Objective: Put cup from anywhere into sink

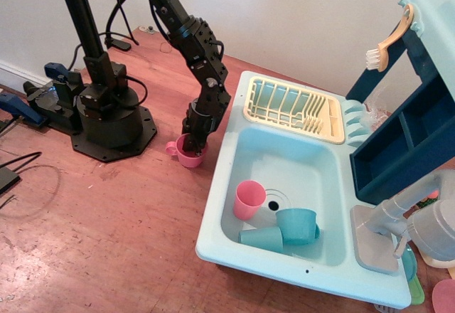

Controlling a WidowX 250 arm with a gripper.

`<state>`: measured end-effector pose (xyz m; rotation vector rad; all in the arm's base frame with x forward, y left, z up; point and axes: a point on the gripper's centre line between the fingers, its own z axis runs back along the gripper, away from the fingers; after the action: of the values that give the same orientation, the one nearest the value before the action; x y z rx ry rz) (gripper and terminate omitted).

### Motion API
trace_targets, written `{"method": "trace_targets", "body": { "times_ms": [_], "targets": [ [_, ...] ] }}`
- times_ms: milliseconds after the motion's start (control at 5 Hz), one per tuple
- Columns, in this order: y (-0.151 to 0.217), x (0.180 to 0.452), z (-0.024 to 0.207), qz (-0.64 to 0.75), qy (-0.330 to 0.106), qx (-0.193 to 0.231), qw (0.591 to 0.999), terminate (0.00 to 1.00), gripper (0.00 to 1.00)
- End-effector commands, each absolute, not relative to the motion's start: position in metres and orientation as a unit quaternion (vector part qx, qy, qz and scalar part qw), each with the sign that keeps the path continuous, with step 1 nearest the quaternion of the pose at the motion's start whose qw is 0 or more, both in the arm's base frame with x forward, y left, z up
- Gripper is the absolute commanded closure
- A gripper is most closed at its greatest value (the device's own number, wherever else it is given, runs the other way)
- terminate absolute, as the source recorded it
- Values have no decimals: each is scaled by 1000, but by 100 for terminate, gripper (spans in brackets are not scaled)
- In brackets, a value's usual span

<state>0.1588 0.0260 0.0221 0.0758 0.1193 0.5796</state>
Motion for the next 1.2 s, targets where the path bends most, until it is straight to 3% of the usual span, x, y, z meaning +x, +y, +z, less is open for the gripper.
{"method": "trace_targets", "body": {
  "times_ms": [0,200,400,600,1000],
  "targets": [
    [22,155,25,287,42,31,957,0,100],
    [27,133,63,290,37,41,955,0,100],
    [40,142,113,284,40,72,955,0,100],
    [48,193,139,256,27,83,963,0,100],
    [42,293,156,209,10,96,973,0,100]
  ]
}}
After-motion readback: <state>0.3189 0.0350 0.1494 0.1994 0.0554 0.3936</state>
